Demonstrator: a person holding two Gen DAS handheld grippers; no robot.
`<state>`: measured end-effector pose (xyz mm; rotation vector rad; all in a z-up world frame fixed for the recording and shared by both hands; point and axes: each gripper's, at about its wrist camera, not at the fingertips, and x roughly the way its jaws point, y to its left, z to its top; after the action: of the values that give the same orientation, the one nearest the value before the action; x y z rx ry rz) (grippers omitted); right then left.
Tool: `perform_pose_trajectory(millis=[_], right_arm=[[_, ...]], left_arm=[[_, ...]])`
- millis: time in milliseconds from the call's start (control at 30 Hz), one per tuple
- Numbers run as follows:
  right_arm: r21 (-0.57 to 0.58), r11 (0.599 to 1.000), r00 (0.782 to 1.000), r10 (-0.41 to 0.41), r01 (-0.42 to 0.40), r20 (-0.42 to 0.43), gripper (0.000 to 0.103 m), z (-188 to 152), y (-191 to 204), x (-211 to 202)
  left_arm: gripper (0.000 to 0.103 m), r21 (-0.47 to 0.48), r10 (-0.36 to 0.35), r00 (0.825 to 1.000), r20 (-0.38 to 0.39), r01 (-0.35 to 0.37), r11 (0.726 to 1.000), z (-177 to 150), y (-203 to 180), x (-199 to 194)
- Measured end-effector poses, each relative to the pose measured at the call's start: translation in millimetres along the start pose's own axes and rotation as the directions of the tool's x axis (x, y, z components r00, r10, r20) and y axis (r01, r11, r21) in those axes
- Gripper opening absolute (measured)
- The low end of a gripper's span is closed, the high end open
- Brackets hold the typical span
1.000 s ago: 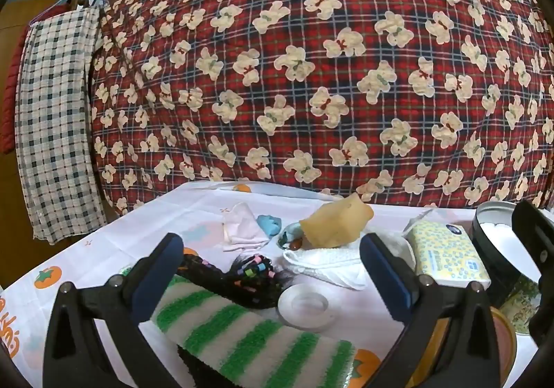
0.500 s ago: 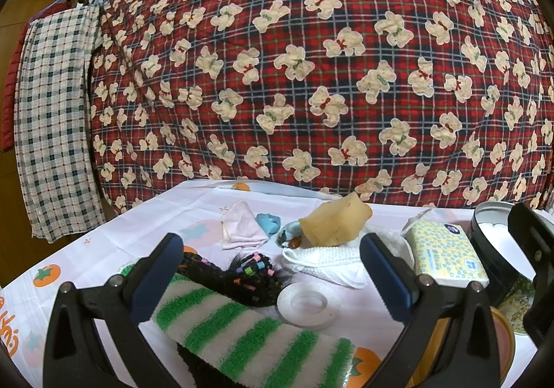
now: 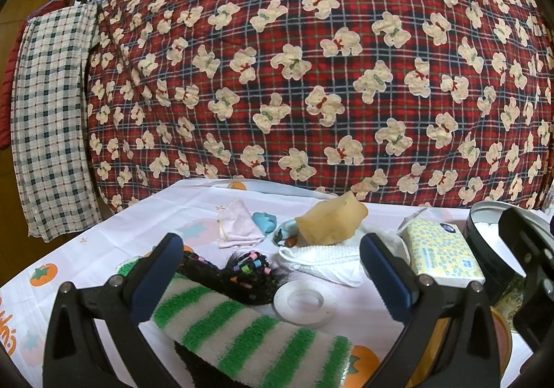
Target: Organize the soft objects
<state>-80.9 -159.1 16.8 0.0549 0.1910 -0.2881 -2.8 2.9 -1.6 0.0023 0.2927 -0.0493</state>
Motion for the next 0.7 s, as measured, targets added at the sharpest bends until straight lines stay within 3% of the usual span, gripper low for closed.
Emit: perform_pose_trajectory(millis=[700], right_arm=[[-0.001,1.0,0.998,-0.02,0.02,-0.067,0.103,-1,2,11]], left_arm=[[0.103,0.016,-0.044,0.999,0.0,0.044,0.999,0,3,-3]])
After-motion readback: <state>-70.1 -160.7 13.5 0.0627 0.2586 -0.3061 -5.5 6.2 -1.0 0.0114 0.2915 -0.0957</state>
